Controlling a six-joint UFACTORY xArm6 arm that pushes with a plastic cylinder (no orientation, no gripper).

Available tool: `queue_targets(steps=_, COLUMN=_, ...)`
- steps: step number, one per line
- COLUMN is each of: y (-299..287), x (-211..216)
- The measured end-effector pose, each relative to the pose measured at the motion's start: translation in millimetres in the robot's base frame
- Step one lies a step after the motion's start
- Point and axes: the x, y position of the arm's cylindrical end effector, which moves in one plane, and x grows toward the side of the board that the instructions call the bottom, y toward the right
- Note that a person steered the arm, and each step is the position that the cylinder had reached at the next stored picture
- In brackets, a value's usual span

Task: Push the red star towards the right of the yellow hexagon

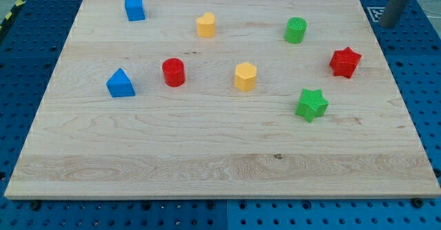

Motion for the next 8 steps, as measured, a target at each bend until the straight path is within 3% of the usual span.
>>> queue_targets(steps=2, y=-14.9, x=70.0)
queue_targets(steps=4, y=-155.6, x=97.5)
queue_targets(steps=5, y=-170.8, x=96.5)
queue_targets(steps=6, y=-132.2, x=98.5)
queue_targets(steps=7, y=-135.2, x=124.9)
queue_targets(steps=8, y=-156.4, x=122.5)
